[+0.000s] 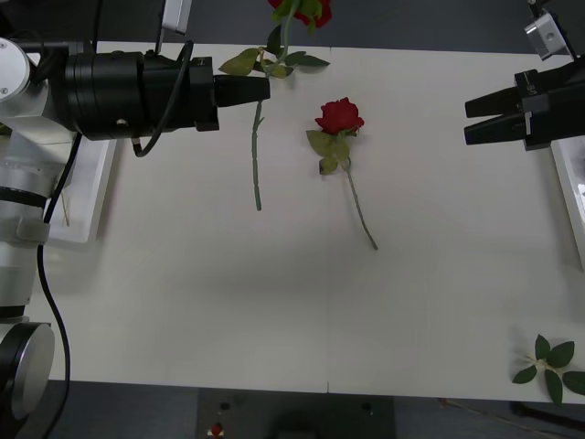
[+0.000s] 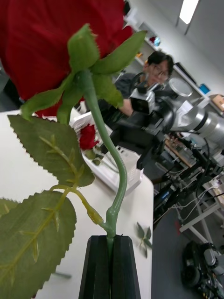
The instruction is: Put the red flowers into the right box and the blue flowers into the left box
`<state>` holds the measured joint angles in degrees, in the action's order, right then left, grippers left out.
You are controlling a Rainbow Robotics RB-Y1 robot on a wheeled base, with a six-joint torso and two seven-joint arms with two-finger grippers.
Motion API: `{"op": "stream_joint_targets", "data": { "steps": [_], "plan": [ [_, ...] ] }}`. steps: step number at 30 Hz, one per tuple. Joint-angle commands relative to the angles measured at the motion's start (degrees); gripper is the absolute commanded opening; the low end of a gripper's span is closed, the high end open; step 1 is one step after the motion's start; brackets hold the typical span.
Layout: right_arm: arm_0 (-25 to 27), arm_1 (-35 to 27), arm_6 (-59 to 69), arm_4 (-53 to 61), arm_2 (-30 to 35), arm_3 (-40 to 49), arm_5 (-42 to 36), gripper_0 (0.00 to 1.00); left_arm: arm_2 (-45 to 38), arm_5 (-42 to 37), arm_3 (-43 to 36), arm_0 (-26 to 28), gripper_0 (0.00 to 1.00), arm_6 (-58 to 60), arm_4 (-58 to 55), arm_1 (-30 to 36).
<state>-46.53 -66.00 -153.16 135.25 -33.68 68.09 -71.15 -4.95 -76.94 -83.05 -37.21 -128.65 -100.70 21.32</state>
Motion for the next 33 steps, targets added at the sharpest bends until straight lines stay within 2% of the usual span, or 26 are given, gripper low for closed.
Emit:
{"op": "stream_joint_targets", "data": {
  "steps": [1,6,12,18,27,33],
  "plan": [
    [3.2,2.4,-1.8,5.0,0.2,0.6,0.5,0.83,1.0,3.7,-1.7,0.7,0.0,-8.3,-5.9,-1.5],
    [6.6,3.1,-1.8,7.7,0.2,2.8,0.1,0.94,5.8,10.5,-1.7,2.2,0.0,-16.7,-10.0,-4.8],
    [7.3,3.0,0.0,7.6,0.2,6.4,0.5,0.96,12.5,19.5,-1.7,3.0,0.0,-26.3,-12.9,-6.7],
    [7.9,3.0,4.1,7.0,0.2,11.5,5.5,0.97,18.4,26.3,-1.7,3.7,0.0,-26.3,-17.3,-6.7],
    [11.5,3.3,11.0,1.9,0.0,23.4,19.6,0.97,20.0,26.8,-1.7,3.8,0.0,-26.3,-17.6,-7.1],
    [11.6,3.3,15.8,1.5,-3.0,29.2,26.1,0.97,20.6,27.3,-1.7,3.8,0.0,-26.3,-17.6,-7.8]
  ]
}}
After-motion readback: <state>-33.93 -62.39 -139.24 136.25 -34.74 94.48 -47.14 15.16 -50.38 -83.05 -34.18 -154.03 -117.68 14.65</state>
